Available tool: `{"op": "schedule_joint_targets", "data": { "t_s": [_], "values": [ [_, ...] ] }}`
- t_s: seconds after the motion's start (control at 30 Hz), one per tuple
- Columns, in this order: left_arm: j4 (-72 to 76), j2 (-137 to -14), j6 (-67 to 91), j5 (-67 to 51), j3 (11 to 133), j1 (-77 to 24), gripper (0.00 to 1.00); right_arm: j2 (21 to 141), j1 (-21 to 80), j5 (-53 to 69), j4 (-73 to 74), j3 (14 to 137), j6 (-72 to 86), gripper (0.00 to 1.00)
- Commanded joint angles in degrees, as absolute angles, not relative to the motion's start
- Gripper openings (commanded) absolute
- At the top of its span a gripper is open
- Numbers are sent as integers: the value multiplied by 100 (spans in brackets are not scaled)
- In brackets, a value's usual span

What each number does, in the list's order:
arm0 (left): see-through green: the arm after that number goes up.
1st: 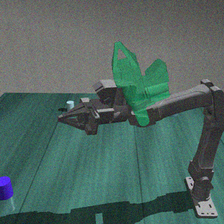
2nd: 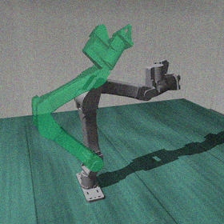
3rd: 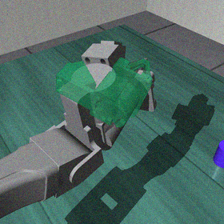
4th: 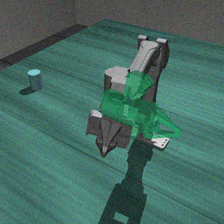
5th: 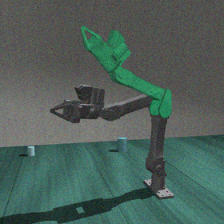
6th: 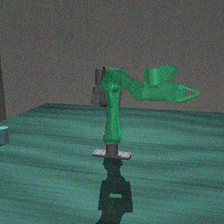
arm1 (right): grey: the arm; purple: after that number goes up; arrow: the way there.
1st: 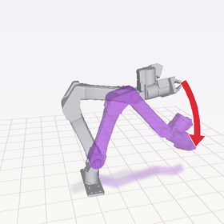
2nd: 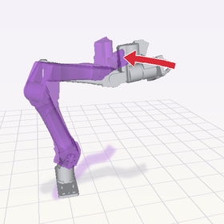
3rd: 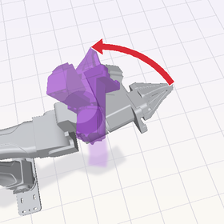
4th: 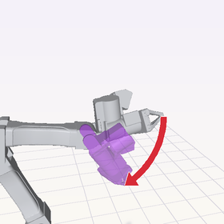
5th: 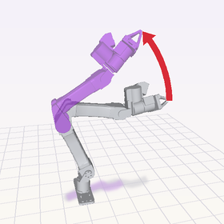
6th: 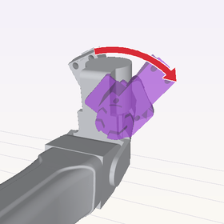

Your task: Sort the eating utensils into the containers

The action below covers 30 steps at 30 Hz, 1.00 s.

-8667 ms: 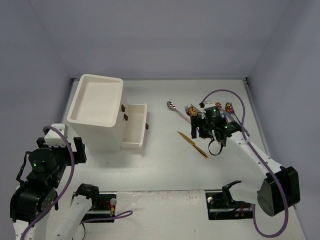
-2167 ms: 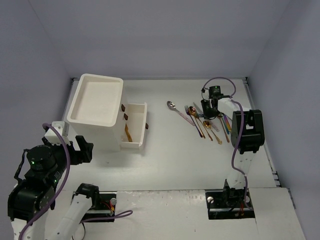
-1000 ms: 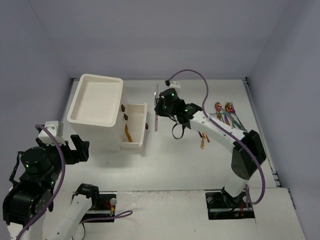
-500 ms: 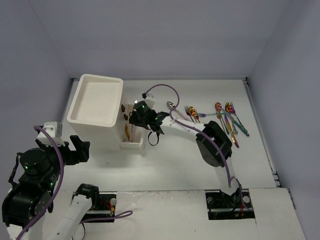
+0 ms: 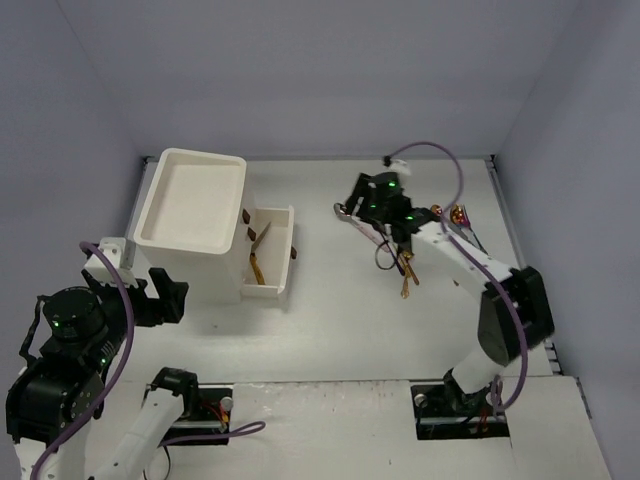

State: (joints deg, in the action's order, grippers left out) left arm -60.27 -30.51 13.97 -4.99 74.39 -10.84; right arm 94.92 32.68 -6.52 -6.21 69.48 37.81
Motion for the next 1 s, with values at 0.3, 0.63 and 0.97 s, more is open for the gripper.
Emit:
{"op": "schedule_joint_targets", "data": {
  "t_s": [0.3,0.63,0.97],
  "values": [
    [-5245,-3157,1015,-1297,7257,-1107,76,7936,-203,-580,627,5986,1523,61],
    [-3813,-2664,1475,-2190,5760,-1115,76,8517,-822,-649,782,5451,1154,60],
    [-3269,-2344,1466,-2095,4814,-1271,76,9300,-1011,-499,773,5426,863,59]
  ]
}}
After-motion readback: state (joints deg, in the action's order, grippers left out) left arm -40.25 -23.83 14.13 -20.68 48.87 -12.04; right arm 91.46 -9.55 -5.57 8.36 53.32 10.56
